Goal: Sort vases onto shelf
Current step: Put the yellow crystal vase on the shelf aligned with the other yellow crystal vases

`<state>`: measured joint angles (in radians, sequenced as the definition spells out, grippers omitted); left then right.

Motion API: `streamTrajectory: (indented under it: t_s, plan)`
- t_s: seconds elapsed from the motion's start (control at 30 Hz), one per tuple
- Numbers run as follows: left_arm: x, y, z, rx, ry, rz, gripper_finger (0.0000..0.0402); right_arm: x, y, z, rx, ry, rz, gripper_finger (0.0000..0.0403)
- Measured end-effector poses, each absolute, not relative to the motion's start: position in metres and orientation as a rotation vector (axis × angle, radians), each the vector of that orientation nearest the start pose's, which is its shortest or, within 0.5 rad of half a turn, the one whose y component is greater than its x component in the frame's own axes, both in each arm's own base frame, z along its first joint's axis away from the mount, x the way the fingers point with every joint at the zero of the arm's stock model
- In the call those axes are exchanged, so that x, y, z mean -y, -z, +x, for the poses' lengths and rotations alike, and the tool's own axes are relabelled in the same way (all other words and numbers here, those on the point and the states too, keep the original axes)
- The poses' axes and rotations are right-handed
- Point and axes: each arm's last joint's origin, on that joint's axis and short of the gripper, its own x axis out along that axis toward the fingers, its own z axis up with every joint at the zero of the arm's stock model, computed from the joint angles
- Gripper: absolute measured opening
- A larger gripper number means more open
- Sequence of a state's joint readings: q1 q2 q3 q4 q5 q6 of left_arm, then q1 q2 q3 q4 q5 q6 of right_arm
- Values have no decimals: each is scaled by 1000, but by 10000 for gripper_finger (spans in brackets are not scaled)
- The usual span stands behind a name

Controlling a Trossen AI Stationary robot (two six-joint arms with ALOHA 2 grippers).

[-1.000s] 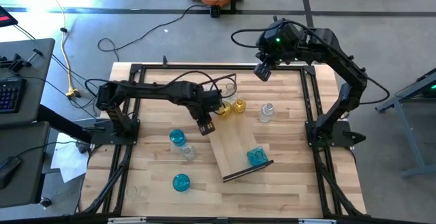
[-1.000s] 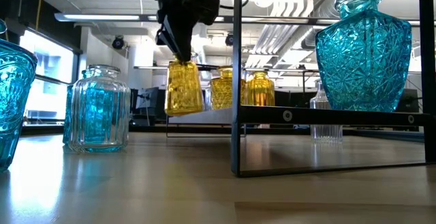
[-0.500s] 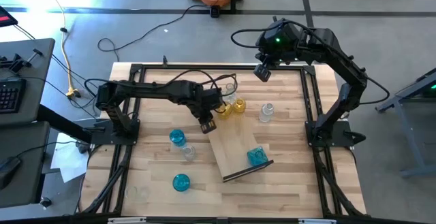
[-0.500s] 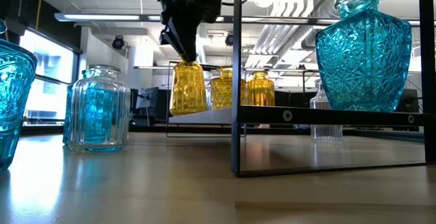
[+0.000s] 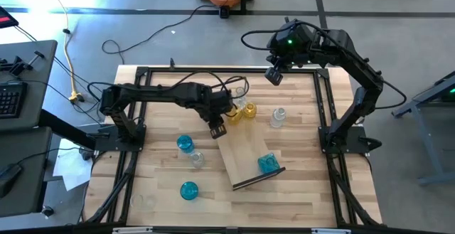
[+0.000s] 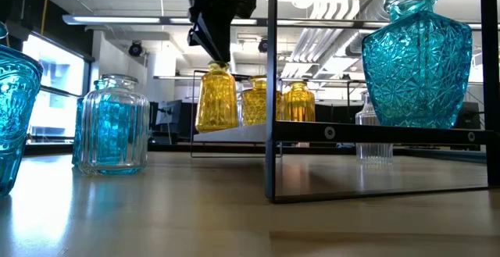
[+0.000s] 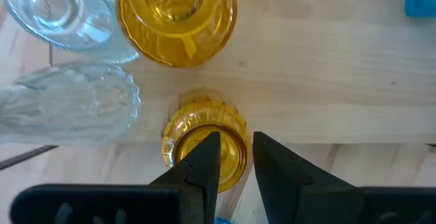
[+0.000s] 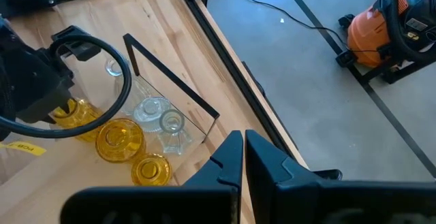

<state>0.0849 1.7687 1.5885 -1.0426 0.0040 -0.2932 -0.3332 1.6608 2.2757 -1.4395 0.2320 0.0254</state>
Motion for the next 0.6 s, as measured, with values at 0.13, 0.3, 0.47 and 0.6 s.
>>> streamTrajectory:
  t_s: [0.13,0.3,0.47,0.6]
  plan:
    - [-30,-290,356,-1193,-252,-307,105,96,-486,257,-827,543,66,0]
    - [-30,-290,356,-1197,-254,-306,121,96,-486,257,-826,541,70,0]
    - [-30,-290,356,-1197,-256,-305,124,96,-486,257,-826,537,73,0]
    - [-30,-296,352,-1178,-250,-287,124,95,-486,257,-821,527,93,0]
